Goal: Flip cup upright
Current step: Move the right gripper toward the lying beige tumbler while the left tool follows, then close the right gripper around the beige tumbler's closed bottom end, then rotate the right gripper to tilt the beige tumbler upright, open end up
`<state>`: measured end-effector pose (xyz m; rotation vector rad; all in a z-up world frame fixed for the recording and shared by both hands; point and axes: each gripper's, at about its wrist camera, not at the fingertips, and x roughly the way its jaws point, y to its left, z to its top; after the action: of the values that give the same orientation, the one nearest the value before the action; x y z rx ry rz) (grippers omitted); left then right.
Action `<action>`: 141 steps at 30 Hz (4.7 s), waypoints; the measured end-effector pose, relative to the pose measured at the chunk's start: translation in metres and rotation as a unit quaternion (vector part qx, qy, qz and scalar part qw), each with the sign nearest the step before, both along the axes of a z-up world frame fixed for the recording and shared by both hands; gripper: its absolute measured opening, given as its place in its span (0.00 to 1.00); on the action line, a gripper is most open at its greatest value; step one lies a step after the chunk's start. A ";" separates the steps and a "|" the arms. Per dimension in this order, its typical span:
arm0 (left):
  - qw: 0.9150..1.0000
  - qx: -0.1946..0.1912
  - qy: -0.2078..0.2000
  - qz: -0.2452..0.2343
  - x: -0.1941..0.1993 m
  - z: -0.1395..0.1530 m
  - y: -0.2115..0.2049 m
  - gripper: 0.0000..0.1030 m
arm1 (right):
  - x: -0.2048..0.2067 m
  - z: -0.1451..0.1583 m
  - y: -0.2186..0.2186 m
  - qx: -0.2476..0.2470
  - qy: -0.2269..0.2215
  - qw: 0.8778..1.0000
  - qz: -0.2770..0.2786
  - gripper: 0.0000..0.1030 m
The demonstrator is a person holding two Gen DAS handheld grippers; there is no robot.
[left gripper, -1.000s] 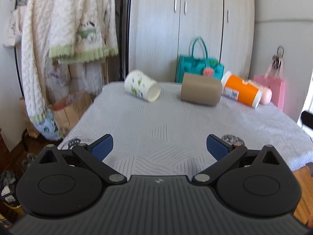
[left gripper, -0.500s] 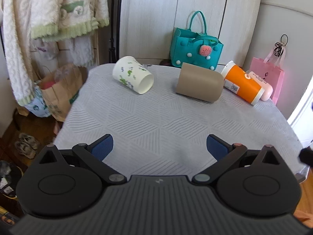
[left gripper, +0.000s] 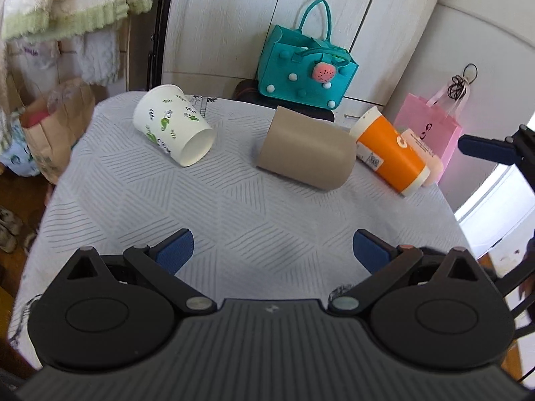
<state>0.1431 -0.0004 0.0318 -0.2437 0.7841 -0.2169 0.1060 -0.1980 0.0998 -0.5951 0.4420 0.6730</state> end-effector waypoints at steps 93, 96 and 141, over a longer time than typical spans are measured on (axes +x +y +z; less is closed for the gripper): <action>0.979 -0.184 0.022 -0.088 -0.024 -0.043 -0.021 1.00 | 0.036 -0.064 -0.034 0.085 0.225 0.960 -0.142 0.83; 0.979 -0.176 0.015 -0.098 -0.025 -0.041 -0.031 1.00 | 0.033 -0.066 -0.033 0.090 0.228 0.959 -0.145 0.83; 0.949 -0.304 0.069 -0.044 0.005 -0.086 -0.044 0.82 | 0.044 -0.051 -0.040 0.104 0.261 0.959 -0.032 0.79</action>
<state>0.1482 -0.0444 -0.0541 -0.8152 0.8516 -0.5311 0.1503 -0.2381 0.0491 -0.1939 0.8657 0.8022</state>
